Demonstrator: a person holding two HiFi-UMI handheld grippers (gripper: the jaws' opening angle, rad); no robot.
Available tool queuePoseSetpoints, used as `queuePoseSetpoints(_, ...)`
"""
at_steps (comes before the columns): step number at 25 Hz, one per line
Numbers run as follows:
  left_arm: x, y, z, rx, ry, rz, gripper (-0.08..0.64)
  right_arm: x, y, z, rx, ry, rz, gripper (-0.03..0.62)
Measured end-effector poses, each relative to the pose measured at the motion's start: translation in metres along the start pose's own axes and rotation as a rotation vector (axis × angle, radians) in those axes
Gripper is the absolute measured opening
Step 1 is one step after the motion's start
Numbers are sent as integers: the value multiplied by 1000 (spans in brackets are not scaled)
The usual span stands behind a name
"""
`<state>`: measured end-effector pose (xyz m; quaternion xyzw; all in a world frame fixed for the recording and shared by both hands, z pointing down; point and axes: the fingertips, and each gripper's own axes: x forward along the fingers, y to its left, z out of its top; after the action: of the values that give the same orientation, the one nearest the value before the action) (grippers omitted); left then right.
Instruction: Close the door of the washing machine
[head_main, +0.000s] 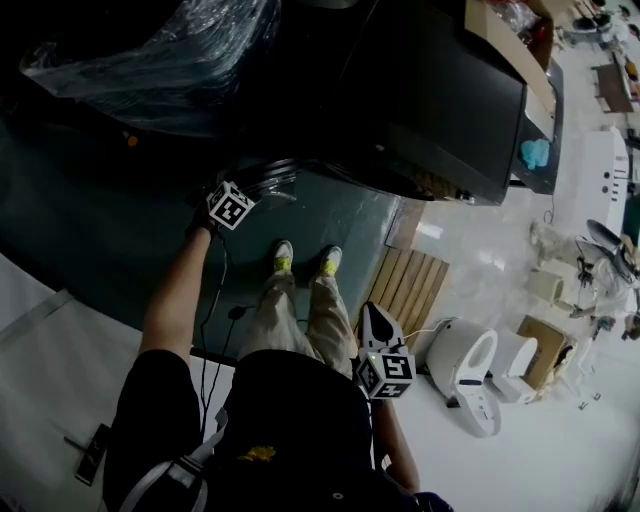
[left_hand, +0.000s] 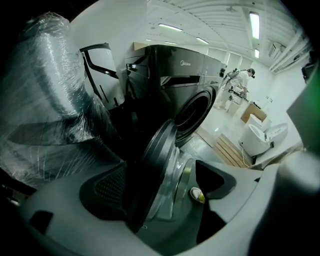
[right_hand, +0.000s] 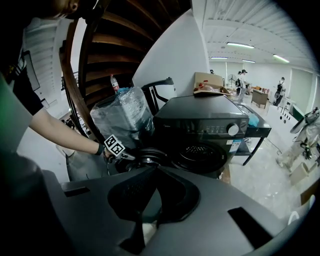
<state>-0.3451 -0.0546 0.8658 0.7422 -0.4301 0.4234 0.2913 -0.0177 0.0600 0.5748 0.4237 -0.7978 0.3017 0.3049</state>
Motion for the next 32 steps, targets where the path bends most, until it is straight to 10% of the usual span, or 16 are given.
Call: queuePoseSetpoints(32,-13,-182,23,-391,24,-60,428,-35,-110,25,120,-129,-19,28)
